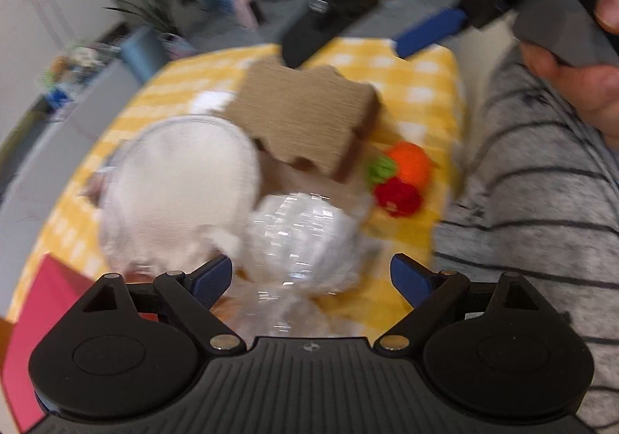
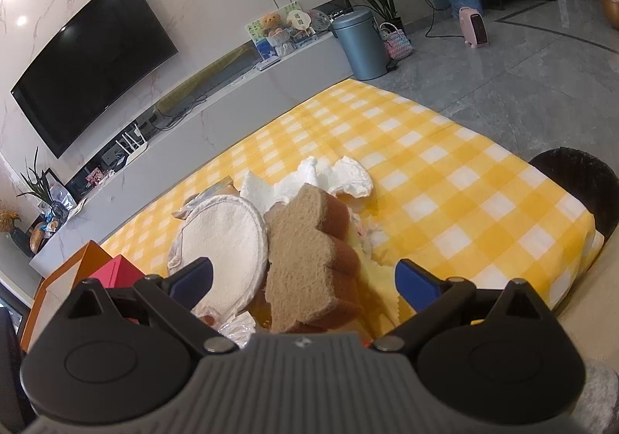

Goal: Organize soft objects
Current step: 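Grasp the foil-wrapped plastic ball with the left gripper and lift it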

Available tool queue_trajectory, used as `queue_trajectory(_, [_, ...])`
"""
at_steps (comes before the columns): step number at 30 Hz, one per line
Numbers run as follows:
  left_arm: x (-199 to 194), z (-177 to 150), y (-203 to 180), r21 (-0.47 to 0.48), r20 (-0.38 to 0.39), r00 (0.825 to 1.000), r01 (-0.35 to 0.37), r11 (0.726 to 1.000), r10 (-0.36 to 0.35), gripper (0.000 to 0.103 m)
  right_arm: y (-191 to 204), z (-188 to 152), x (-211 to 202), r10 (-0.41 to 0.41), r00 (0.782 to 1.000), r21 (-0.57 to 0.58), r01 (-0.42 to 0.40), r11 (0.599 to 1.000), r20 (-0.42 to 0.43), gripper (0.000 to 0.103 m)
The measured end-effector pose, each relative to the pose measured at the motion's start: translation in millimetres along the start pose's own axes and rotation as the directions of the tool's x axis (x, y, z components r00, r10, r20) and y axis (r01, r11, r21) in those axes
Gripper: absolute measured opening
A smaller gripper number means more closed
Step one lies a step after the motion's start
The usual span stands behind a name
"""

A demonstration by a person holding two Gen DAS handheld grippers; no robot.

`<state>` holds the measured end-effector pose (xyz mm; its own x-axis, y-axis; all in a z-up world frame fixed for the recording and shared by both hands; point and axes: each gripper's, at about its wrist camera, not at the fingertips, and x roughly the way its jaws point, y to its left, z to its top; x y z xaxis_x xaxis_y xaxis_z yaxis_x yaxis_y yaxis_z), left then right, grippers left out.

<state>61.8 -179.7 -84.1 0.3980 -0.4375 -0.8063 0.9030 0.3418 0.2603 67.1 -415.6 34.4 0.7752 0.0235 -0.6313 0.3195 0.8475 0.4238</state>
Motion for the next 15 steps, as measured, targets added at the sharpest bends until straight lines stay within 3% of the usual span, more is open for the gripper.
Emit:
queue_trajectory(7, [32,8,3,0.052,-0.096,0.995,-0.013,0.999,0.018,0.101,4,-1,0,-0.035,0.999,-0.024,0.035,0.999,0.011,0.099])
queue_trajectory(15, [40,11,26,-0.093,-0.125,0.99,0.047,0.995,-0.059,0.078,1,-1,2,-0.027,1.0,-0.022,0.027,0.999,0.004,0.099])
